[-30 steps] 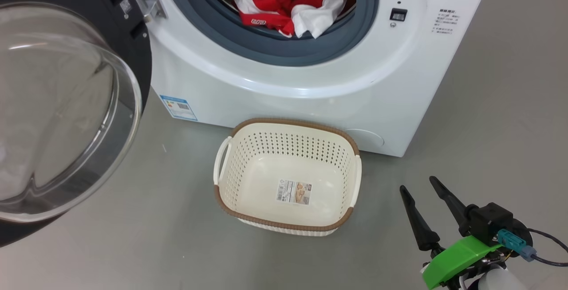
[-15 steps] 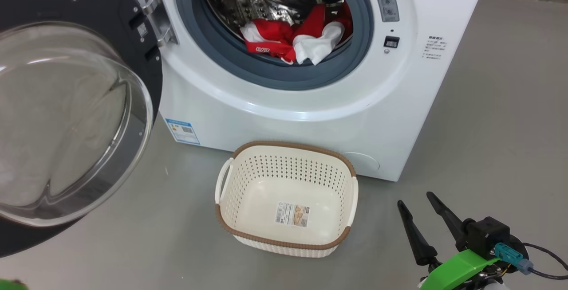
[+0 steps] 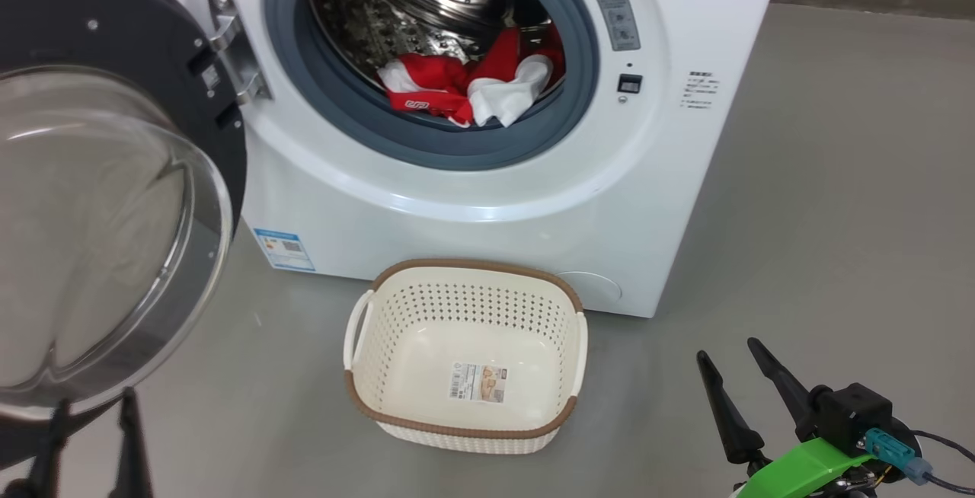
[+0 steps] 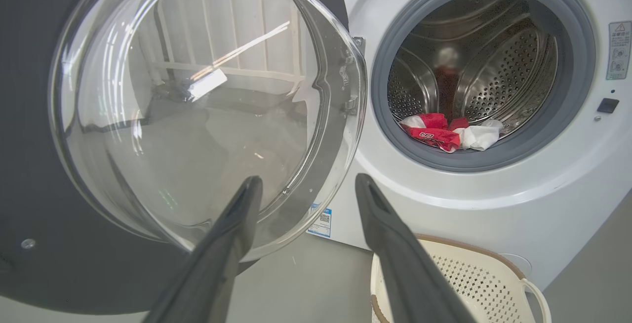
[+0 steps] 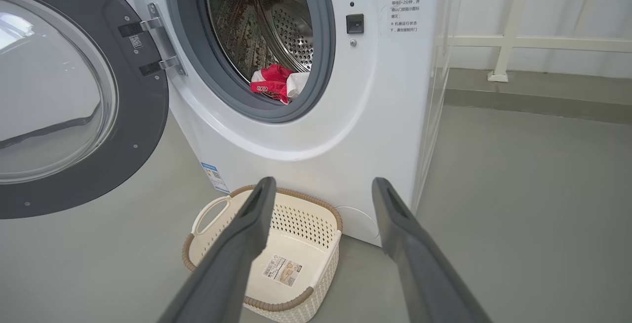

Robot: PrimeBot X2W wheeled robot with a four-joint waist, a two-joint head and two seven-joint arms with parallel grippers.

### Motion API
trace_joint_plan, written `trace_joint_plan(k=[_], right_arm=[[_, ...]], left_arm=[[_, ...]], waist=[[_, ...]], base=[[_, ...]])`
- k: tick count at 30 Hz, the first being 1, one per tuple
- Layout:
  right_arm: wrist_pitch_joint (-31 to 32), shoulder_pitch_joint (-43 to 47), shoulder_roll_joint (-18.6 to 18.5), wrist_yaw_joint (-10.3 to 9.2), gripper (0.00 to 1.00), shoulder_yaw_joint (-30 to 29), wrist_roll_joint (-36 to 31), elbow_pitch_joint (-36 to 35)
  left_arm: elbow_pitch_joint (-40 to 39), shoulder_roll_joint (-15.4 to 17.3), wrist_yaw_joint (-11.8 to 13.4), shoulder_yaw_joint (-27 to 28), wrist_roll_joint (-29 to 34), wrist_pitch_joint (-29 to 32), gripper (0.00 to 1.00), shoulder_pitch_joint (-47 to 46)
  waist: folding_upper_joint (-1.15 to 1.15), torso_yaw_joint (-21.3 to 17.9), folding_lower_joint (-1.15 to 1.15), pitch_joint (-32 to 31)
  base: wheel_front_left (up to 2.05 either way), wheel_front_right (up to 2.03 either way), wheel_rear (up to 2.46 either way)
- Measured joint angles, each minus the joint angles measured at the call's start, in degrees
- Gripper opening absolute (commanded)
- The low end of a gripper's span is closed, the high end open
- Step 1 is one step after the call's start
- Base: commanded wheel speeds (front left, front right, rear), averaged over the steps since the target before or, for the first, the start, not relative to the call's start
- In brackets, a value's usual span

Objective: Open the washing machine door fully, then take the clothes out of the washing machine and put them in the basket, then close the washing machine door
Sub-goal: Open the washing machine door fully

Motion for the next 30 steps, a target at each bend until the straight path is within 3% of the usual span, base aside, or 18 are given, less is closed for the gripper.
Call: trace_joint_plan(k=[18,30], right_arm=[[-0.1,0.0,0.3,0.00,1.00,-2.9,0.0,-1.3],[-0.1,0.0,0.3,0.00,1.00,-4.0,-0.1,-1.8]], left_arm=[[-5.2,2.0,0.0,-13.2,-5.0,0.0,1.00,2.5],[-6.6,2.5,0.0,-15.1,-7.0,0.0,1.00,2.7]], waist=[[0.00,-8.3,0.00,0.7],[0.00,-13.5,0.00,1.5]], base=[[0.00,0.00,0.00],[0.00,0.00,0.00]])
